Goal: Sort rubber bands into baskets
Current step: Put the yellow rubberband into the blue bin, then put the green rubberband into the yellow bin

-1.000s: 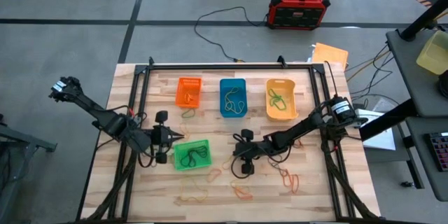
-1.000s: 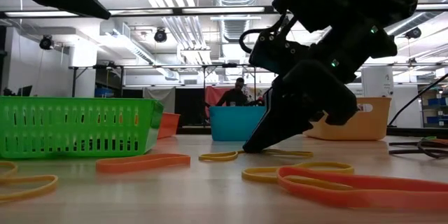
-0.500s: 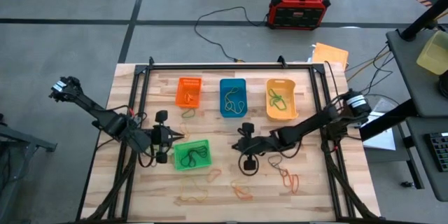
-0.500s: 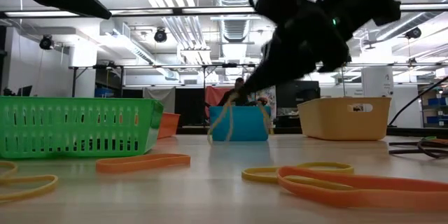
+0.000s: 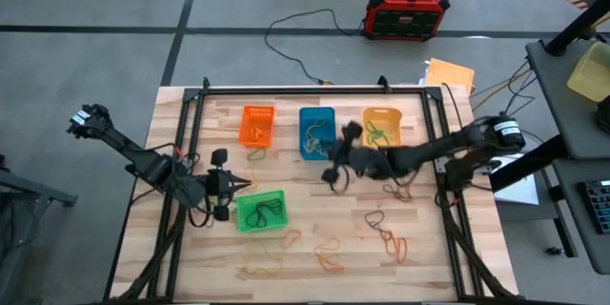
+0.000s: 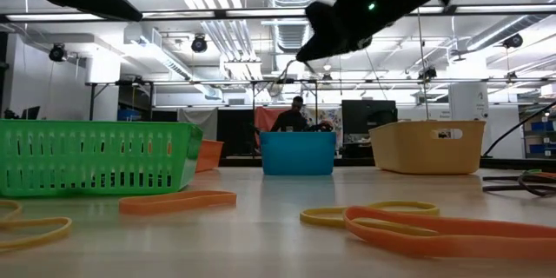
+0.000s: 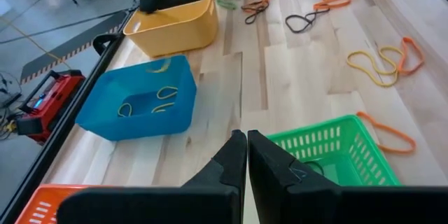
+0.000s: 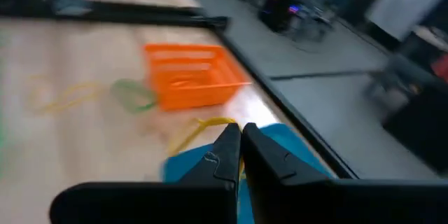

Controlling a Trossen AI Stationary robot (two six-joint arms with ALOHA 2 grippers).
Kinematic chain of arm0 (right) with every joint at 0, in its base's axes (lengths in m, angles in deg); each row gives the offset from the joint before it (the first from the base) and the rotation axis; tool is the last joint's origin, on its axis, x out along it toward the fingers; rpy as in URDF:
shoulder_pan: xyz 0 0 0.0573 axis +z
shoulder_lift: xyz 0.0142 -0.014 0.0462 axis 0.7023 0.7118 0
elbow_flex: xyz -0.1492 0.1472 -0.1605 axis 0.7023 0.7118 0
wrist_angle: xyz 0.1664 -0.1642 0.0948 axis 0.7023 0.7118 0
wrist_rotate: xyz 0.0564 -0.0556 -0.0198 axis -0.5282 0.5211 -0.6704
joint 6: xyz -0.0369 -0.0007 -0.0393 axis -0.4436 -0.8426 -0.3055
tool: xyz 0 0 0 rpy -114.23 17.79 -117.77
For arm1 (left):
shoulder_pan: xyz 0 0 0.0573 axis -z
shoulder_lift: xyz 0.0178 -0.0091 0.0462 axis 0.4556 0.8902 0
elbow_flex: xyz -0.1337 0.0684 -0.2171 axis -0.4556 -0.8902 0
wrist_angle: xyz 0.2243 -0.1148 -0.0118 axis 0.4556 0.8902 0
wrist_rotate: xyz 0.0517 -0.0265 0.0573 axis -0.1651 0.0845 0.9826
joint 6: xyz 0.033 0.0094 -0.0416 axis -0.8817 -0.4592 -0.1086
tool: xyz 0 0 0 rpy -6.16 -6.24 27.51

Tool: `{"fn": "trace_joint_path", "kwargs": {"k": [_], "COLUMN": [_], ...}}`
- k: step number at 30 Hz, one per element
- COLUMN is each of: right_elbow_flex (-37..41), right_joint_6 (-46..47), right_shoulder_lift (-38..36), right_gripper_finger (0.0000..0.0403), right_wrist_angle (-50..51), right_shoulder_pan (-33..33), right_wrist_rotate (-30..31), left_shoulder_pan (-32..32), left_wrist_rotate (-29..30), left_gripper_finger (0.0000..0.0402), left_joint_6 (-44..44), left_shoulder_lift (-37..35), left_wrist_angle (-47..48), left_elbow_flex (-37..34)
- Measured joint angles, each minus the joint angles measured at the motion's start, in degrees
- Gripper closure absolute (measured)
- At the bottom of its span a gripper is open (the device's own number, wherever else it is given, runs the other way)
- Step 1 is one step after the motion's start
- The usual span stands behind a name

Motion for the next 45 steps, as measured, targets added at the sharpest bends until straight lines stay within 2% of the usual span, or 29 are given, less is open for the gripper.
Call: {"fn": "trace_joint_path", "kwargs": {"k": [8, 13, 15, 22, 33, 40, 45], "right_elbow_flex": [0.0, 0.0, 0.0, 0.0, 0.0, -0.1, -0.2], "right_joint_6": [10.0, 12.5, 13.5, 16.2, 17.6, 17.6, 17.5], "right_shoulder_lift": [1.7, 1.8, 1.8, 1.8, 1.5, -3.6, -9.6], "right_gripper_finger": [0.0394, 0.0394, 0.0394, 0.0384, 0.0283, 0.0262, 0.027], "right_wrist_angle": [-1.4, -1.4, -1.4, -1.4, -0.9, 2.7, 11.0], "right_shoulder_pan": [-11.9, -16.3, -17.1, -17.7, -17.7, -16.5, -13.6], "right_wrist_rotate": [-1.2, -11.3, -13.4, -13.9, -14.3, -25.2, -26.0], "left_shoulder_pan": [0.0, 0.0, 0.0, 0.0, 0.0, -1.2, -7.0], "left_wrist_rotate": [0.5, 0.8, 0.8, 0.8, 0.8, 0.2, -2.8], "left_gripper_finger": [0.0402, 0.0402, 0.0402, 0.0402, 0.0402, 0.0402, 0.0402], "left_joint_6": [1.2, 2.0, 2.0, 2.2, 3.4, 9.3, 8.3], "left_shoulder_lift": [0.0, 0.0, 0.0, 0.0, 0.0, 0.0, 0.9], "left_wrist_angle": [-0.1, -0.1, -0.1, -0.1, -0.1, 0.0, 0.5], "left_elbow_flex": [0.0, 0.0, 0.0, 0.0, 0.0, 0.1, 2.0]}}
